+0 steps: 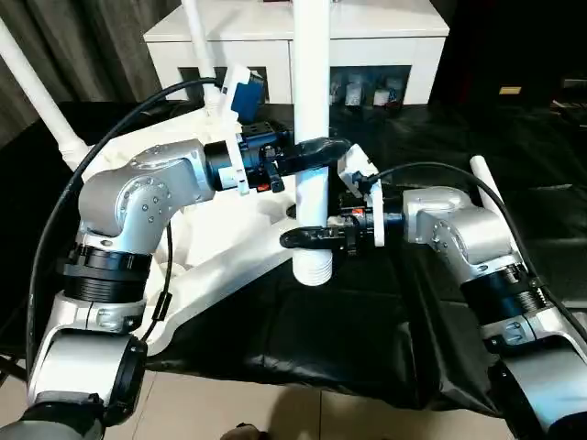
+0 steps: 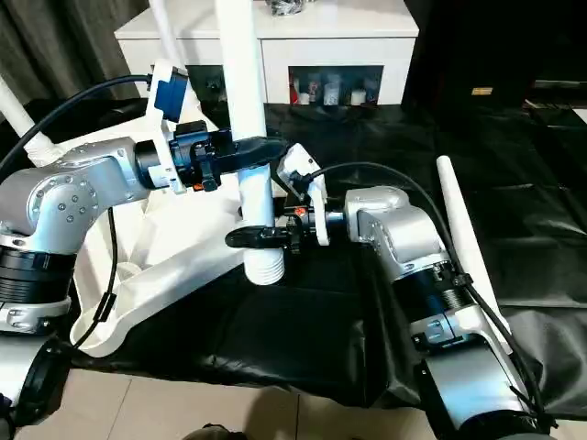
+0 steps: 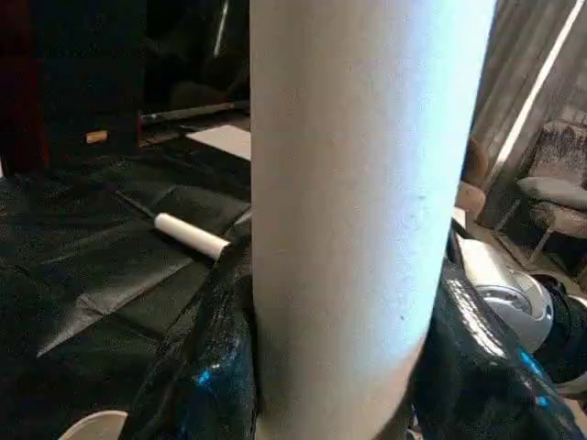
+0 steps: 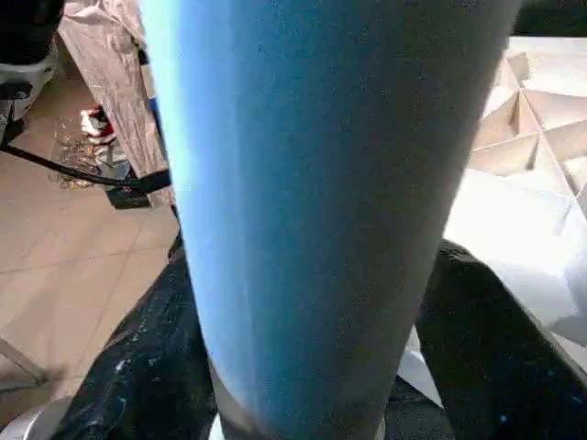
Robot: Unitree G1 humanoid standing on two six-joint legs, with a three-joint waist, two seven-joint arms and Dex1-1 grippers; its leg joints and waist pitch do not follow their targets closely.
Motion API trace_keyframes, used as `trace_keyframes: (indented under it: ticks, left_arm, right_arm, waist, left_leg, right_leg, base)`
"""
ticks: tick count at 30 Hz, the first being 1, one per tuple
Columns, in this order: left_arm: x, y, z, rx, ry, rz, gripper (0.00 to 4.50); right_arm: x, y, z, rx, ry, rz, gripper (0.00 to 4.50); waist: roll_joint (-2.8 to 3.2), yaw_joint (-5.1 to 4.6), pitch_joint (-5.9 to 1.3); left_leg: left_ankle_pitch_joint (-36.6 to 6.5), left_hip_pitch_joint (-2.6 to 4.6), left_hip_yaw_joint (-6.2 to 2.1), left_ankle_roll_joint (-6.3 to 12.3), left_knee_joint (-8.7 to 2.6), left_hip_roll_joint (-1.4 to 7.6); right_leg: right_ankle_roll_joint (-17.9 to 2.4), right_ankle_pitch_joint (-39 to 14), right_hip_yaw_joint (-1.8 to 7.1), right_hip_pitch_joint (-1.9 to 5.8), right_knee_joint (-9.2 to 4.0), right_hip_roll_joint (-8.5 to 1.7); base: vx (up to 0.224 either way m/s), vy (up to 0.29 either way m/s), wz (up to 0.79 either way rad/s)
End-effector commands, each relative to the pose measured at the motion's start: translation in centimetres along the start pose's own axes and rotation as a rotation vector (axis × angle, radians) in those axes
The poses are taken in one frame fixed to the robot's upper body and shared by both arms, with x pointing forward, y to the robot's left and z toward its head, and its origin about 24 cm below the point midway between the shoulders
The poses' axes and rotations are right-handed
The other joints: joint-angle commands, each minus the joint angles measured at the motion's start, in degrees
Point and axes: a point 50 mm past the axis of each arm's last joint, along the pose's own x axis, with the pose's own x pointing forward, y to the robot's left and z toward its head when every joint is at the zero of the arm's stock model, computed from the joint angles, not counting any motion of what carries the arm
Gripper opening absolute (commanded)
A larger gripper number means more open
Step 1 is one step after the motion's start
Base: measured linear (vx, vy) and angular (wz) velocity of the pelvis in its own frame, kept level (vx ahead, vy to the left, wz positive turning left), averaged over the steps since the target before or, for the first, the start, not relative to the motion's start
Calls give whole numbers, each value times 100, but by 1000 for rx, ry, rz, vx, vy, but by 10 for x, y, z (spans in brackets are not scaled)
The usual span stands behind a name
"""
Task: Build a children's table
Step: Insert table leg to table base
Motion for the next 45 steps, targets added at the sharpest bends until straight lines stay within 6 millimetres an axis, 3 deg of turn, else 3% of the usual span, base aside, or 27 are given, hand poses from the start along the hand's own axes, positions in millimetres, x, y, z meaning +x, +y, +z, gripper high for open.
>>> trace_keyframes:
  ticks: [1,3,10,12,21,22,25,26,28,29,30,31,32,33,34,36,37,38,39,40,41,42,43,45]
  left_arm:
    - [0,-3,10,42,3,-13,180]
    - [0,-3,10,42,0,-13,180]
    - [-1,0,11,81,13,31,180]
    - [-1,0,9,68,29,28,250]
    - [-10,1,9,18,7,25,304]
    - [-11,1,10,15,2,24,327]
    - [-14,1,10,15,-3,30,337]
    - [-15,2,10,14,-11,41,337]
    - [-28,11,6,13,-43,176,369]
    - [-37,17,2,1,-51,272,369]
    - [-42,20,0,-7,-54,324,381]
    - [-52,27,-9,-21,-29,443,381]
    - [-77,39,-31,-28,49,721,386]
    - [-79,39,-33,-31,54,738,397]
    - [-92,42,-47,-51,91,855,409]
    - [-102,39,-56,30,73,984,409]
    - [-104,38,-58,58,49,1031,409]
    - [-106,36,-62,55,22,1081,409]
    - [-106,36,-62,55,22,1081,409]
    - [-110,29,-64,123,-81,1184,409]
    - [-112,23,-65,142,-131,1193,409]
    - [-112,23,-65,142,-131,1193,409]
    - [-112,19,-66,154,-161,1197,409]
    - [-107,8,-72,155,-221,1196,409]
  right_arm:
    - [-2,-1,7,-10,-4,2,264]
    - [-2,0,7,-5,-4,9,232]
    - [-2,0,6,0,-9,16,191]
    - [-2,0,7,-2,-12,13,188]
    - [-8,-1,9,-8,-60,-41,186]
    - [-9,-1,10,-8,-64,-46,186]
    - [-13,-2,11,-9,-74,-62,186]
    - [-17,-3,12,-12,-79,-77,186]
    - [-36,-11,13,-23,-89,-190,186]
    - [-42,-14,11,-35,-77,-248,186]
    - [-45,-15,9,-43,-69,-278,186]
    - [-47,-16,7,-43,-71,-327,186]
    - [-49,-17,5,-35,-112,-434,185]
    - [-49,-18,5,-33,-118,-445,185]
    - [-49,-19,4,-12,-163,-538,185]
    - [-50,-18,4,5,-247,-650,185]
    - [-52,-18,2,24,-270,-696,185]
    - [-53,-16,-1,49,-289,-740,185]
    - [-53,-16,-1,49,-289,-740,185]
    - [-57,-10,-7,33,-328,-858,185]
    - [-57,-7,-8,22,-366,-898,185]
    - [-57,-7,-8,22,-366,-898,185]
    - [-58,-4,-9,16,-393,-922,185]
    - [-59,2,-12,-31,-388,-1010,185]
  waist:
    - [-36,11,-498]
    - [-31,12,-498]
    - [-24,13,-498]
    - [-22,12,-498]
    - [-4,5,-499]
    - [-17,5,-499]
    - [-15,9,-499]
    - [-39,10,-497]
    - [-43,9,-496]
    - [-143,-16,-490]
    - [-98,-1,-486]
    - [-141,1,-498]
    - [-121,0,-496]
    - [-192,-32,-491]
    - [-170,-77,-483]
    - [-184,-119,-486]
    - [-231,-126,-496]
    - [-193,-95,-497]
    - [-193,-95,-497]
    - [-160,-66,-489]
    - [-75,-47,-467]
    - [-138,-31,-479]
    - [-69,-32,-488]
    - [-108,-48,-475]
  left_leg:
    - [-1425,160,-154,22,-419,240]
    - [-1433,164,-156,28,-421,243]
    - [-1468,162,-159,7,-423,243]
    - [-1459,164,-157,5,-423,243]
    - [-1500,173,-158,-41,-426,238]
    - [-1493,170,-156,-40,-427,238]
    - [-1499,174,-154,-39,-425,234]
    - [-1477,171,-150,-31,-422,234]
    - [-1421,163,-164,-46,-427,250]
    - [-1384,161,-144,-44,-425,246]
    - [-1343,155,-147,-56,-415,238]
    - [-1226,152,-146,-35,-407,238]
    - [-1218,160,-142,-12,-407,231]
    - [-1152,136,-142,0,-418,252]
    - [-1150,122,-163,-4,-443,239]
    - [-1233,148,-169,-20,-462,260]
    - [-1234,158,-161,-27,-459,251]
    - [-1223,176,-165,-50,-466,268]
    - [-1223,176,-165,-50,-466,268]
    - [-1341,195,-163,-81,-472,268]
    - [-1464,183,-186,-145,-513,307]
    - [-1599,198,-182,-198,-528,301]
    - [-1748,222,-184,-266,-528,277]
    - [-1780,207,-184,-295,-546,280]
  right_leg:
    - [-1577,-955,189,273,-353,-273]
    - [-1583,-949,187,270,-352,-271]
    - [-1576,-968,190,272,-361,-277]
    - [-1576,-957,190,271,-356,-276]
    - [-1593,-928,184,265,-350,-267]
    - [-1598,-913,185,268,-350,-267]
    - [-1595,-946,186,267,-351,-270]
    - [-1588,-943,190,270,-358,-271]
    - [-1569,-950,192,281,-344,-287]
    - [-1527,-959,198,275,-369,-268]
    - [-1470,-1061,203,272,-367,-286]
    - [-1390,-1120,211,284,-365,-288]
    - [-1356,-1170,207,262,-381,-275]
    - [-1310,-1117,214,269,-381,-269]
    - [-1148,-1334,201,271,-387,-274]
    - [-1058,-1542,207,232,-449,-272]
    - [-1061,-1526,199,220,-450,-255]
    - [-1083,-1445,209,197,-445,-259]
    - [-1083,-1445,209,197,-445,-259]
    - [-1102,-1432,203,169,-450,-251]
    - [-1014,-1361,208,173,-473,-251]
    - [-951,-1326,201,168,-488,-257]
    - [-921,-1340,200,154,-479,-241]
    - [-894,-1296,204,159,-498,-237]
  base:
    - [0,0,0]
    - [0,0,0]
    - [0,0,0]
    - [0,0,0]
    - [0,0,0]
    - [0,0,0]
    - [0,0,0]
    - [0,0,0]
    - [0,0,0]
    - [0,0,0]
    - [0,0,0]
    - [0,0,0]
    - [0,0,0]
    - [0,0,0]
    - [0,0,0]
    - [0,0,0]
    - [0,0,0]
    - [0,0,0]
    - [0,0,0]
    - [0,0,0]
    - [0,0,0]
    - [0,0,0]
    - [0,0,0]
    - [0,0,0]
